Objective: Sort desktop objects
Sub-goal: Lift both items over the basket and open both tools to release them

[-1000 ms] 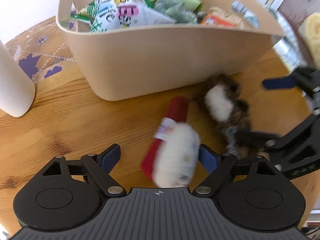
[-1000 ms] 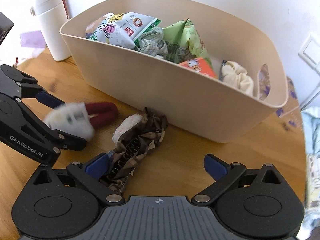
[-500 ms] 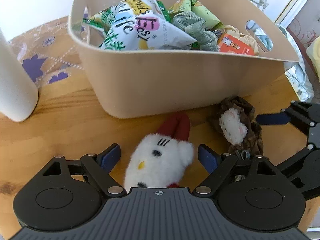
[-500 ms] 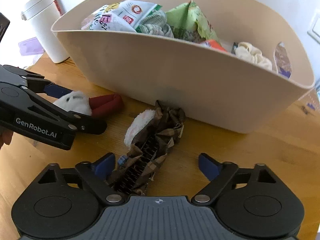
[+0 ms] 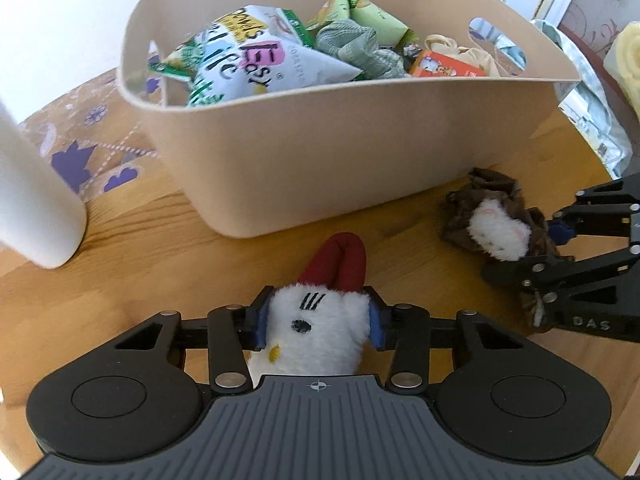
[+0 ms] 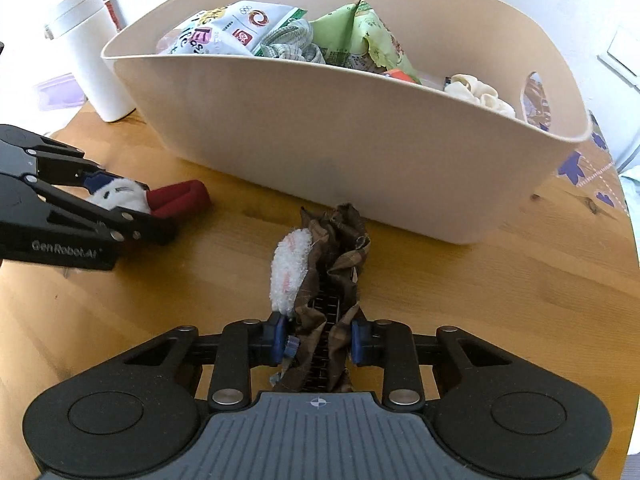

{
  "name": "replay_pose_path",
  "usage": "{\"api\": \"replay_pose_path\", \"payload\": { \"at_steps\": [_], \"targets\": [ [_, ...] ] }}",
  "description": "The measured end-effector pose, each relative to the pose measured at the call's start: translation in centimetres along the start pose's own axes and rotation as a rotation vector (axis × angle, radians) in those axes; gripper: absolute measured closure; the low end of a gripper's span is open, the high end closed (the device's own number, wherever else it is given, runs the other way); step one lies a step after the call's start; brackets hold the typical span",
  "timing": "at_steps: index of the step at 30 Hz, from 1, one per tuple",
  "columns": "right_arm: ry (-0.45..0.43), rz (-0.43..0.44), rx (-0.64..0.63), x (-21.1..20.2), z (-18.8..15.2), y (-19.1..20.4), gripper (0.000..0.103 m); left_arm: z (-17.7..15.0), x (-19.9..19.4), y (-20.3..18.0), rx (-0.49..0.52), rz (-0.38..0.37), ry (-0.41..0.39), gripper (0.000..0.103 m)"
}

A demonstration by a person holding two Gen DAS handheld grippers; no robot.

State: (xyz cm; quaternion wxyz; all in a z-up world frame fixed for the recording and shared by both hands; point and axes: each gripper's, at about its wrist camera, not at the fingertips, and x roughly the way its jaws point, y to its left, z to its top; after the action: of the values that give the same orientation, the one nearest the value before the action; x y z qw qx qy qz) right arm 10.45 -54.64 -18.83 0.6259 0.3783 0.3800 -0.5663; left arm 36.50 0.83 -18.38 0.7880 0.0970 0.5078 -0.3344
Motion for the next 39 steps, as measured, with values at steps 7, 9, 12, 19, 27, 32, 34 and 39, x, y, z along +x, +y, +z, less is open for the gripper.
{"api": "replay_pose_path", "payload": {
  "at_steps": [7, 9, 12, 19, 27, 32, 34, 39],
  "targets": [
    [-0.038, 0.030, -0.027, -3.8, -2.1, -1.1, 0.076, -1.2, -2.8, -0.7, -0.006, 0.028, -0.032, 0.057],
    [-0.052, 0.032, -0.034, -5.1, -2.0, -1.2, 0.076, -1.4, -3.8, -1.1, -0.006, 0.037, -0.044, 0.057],
    [-0.081, 0.038, -0.043, -7.2, -2.8, -2.2, 0.075, -1.9, -6.0, -1.8, 0.000, 0.054, -0.072, 0.057],
    [-0.160, 0.020, -0.072, -11.6, -3.0, -4.5, 0.075, -2.0, -11.6, -2.8, 0.007, 0.108, -0.149, 0.057],
    [-0.277, -0.017, -0.060, -15.4, 0.1, -6.9, 0.075, 0.1, -17.2, -3.1, 0.017, 0.176, -0.250, 0.057],
    [-0.349, -0.037, -0.041, -17.2, 2.6, -8.0, 0.075, 2.4, -19.2, -2.9, 0.045, 0.206, -0.295, 0.057],
    [-0.366, -0.047, -0.041, -17.6, 3.7, -8.4, 0.075, 3.5, -19.7, -2.8, 0.051, 0.211, -0.312, 0.057],
    [-0.401, -0.066, -0.044, -17.7, 6.4, -8.7, 0.075, 6.3, -20.2, -2.6, 0.071, 0.213, -0.346, 0.057]
  ]
}}
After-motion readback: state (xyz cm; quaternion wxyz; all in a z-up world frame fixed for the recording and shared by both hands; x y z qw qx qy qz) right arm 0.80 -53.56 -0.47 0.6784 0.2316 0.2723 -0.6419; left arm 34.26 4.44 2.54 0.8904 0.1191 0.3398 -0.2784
